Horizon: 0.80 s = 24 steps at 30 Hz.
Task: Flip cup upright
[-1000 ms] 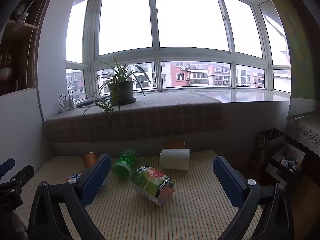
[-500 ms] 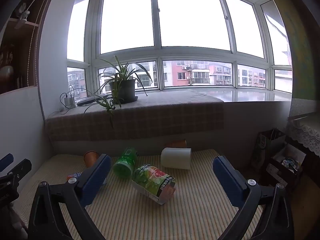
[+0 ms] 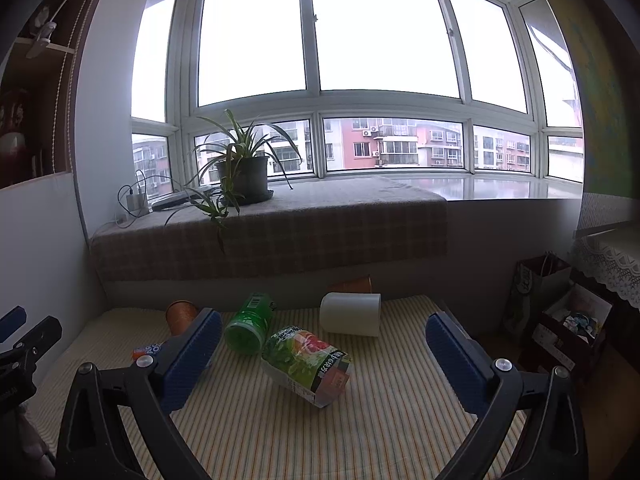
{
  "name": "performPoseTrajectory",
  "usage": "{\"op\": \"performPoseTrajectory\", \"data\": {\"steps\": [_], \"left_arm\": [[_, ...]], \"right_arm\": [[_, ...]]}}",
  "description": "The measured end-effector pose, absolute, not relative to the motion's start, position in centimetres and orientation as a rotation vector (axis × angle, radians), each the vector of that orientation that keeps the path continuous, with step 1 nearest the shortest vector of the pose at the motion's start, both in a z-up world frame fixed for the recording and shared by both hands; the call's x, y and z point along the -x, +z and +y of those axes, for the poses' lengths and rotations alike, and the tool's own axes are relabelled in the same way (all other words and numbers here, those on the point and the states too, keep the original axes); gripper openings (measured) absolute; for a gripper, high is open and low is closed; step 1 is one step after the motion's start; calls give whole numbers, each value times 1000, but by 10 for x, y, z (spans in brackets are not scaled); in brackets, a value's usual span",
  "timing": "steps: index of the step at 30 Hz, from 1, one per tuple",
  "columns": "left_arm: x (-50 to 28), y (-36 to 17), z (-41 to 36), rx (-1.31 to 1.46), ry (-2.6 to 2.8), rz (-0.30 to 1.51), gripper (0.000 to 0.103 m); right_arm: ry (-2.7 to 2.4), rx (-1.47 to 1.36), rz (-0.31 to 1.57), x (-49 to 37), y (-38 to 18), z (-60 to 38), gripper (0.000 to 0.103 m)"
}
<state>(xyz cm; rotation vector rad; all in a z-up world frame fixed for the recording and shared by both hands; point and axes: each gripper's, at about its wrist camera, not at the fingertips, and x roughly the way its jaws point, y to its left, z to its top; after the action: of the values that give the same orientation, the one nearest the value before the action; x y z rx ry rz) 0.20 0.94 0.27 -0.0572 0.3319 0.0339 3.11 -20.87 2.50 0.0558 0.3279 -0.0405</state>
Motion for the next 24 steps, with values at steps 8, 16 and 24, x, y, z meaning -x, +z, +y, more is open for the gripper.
{"op": "performPoseTrajectory", "data": {"steps": [8, 16, 24], "left_arm": [[-3, 4, 8, 56, 36, 331, 103], [-2, 8, 7, 52, 35, 328, 103], [-3, 10, 7, 49, 33, 329, 103]], "right_arm": [[-37, -56, 328, -31, 25, -210, 103], [-37, -55, 328, -31, 25, -209, 103], [-34, -59, 336, -31, 22, -209, 103]]}}
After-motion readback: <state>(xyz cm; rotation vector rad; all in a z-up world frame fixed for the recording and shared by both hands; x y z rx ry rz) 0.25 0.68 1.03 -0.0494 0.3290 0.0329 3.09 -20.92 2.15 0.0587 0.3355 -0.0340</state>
